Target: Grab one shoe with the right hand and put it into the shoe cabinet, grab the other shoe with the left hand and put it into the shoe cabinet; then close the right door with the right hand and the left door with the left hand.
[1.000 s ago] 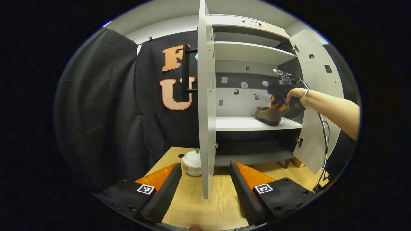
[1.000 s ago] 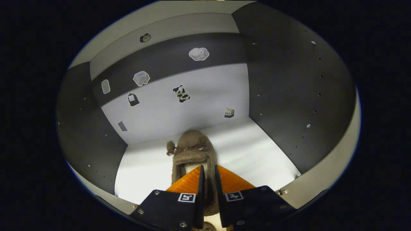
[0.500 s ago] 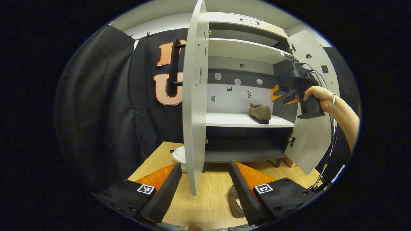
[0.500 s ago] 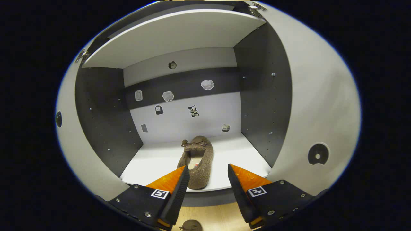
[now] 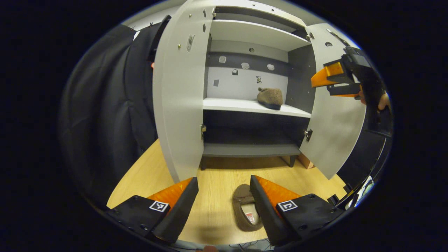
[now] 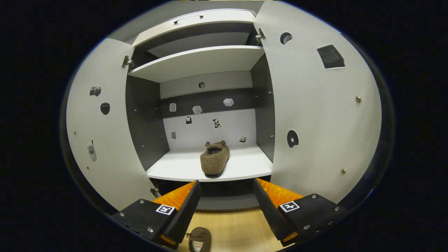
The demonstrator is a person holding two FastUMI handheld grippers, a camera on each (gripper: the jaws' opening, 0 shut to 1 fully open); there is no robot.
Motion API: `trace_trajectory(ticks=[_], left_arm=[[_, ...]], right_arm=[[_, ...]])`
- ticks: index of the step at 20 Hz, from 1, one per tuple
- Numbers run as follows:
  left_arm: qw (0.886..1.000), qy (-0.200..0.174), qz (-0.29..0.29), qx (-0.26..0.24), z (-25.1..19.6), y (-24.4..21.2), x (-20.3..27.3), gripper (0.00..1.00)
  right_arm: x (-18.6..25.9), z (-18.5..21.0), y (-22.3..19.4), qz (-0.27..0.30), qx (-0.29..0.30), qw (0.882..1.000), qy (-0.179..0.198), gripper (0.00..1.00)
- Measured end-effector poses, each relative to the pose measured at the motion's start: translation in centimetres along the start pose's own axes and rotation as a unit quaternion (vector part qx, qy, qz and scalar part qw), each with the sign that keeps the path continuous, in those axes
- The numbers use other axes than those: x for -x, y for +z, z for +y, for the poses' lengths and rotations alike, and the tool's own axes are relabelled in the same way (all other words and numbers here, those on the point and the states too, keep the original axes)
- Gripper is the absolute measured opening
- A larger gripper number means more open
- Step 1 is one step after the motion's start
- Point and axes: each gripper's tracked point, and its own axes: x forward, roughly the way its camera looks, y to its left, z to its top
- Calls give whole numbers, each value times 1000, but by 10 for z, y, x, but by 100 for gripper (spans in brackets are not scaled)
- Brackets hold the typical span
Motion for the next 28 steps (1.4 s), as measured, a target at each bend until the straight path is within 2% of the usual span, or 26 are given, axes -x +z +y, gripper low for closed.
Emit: trace_trajectory(ticks=[8,12,20,22,23,24,25,26,27,28], left_arm=[[994,-9,106,3,-20,-95,-44,98],[988,-7,154,-7,-23,-138,-63,98],[971,-21,237,39,-30,-199,-88,95],[967,-20,248,53,-32,-206,-90,81],[966,-23,249,60,-35,-205,-91,68],[966,-29,250,63,-38,-206,-92,67],[964,-32,256,65,-42,-205,-94,53],[960,-21,272,58,-40,-207,-93,45],[956,-11,291,45,-36,-210,-93,28],[951,-6,306,36,-35,-210,-92,27]], right_arm=[[69,-35,-13,-30,58,998,-22,93],[90,-50,-9,-46,62,997,-29,93],[103,-72,-30,-22,37,999,-27,93],[104,-77,-34,-15,32,999,-28,93],[105,-78,-35,-13,29,999,-28,93],[106,-80,-36,-13,28,999,-28,93],[106,-81,-35,-14,28,999,-28,93],[107,-83,-35,-15,28,999,-29,93],[108,-83,-35,-16,28,999,-29,93],[108,-82,-35,-16,27,999,-26,93]])
